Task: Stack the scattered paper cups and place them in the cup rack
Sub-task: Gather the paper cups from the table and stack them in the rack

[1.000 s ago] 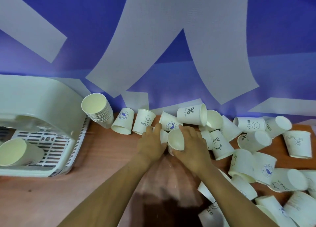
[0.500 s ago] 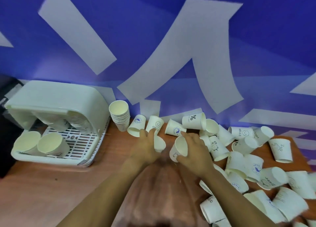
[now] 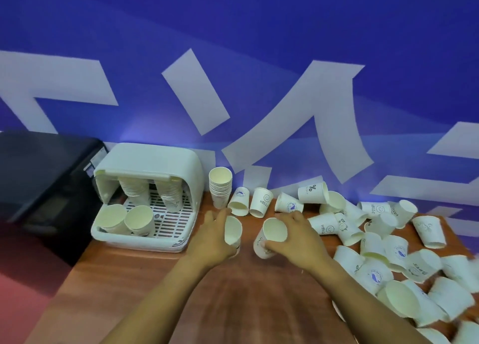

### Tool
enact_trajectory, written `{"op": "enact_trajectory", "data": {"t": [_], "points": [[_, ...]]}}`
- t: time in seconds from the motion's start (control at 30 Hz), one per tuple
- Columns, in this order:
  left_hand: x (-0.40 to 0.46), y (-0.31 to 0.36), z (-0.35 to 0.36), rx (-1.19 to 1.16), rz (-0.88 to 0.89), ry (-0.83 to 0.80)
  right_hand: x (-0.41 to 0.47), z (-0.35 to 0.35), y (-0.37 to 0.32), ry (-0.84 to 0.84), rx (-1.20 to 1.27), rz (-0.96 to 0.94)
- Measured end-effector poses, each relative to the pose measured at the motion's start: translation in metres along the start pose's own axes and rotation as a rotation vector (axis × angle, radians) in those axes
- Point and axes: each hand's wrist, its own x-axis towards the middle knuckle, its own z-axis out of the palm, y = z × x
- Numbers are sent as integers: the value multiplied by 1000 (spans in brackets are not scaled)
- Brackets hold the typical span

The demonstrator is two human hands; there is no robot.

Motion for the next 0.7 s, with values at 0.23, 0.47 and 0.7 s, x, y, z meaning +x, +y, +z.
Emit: {"op": "enact_trajectory", "data": {"t": [0.23, 0.47, 0.7], "points": [[-14, -59, -55, 27, 13, -34, -8, 16, -74, 26, 39, 55], [-23, -123, -89, -41, -12, -18, -16, 59, -133, 7, 53, 56], [-28, -178, -120, 4, -23, 65, -16, 88, -174, 3, 35, 46]]}}
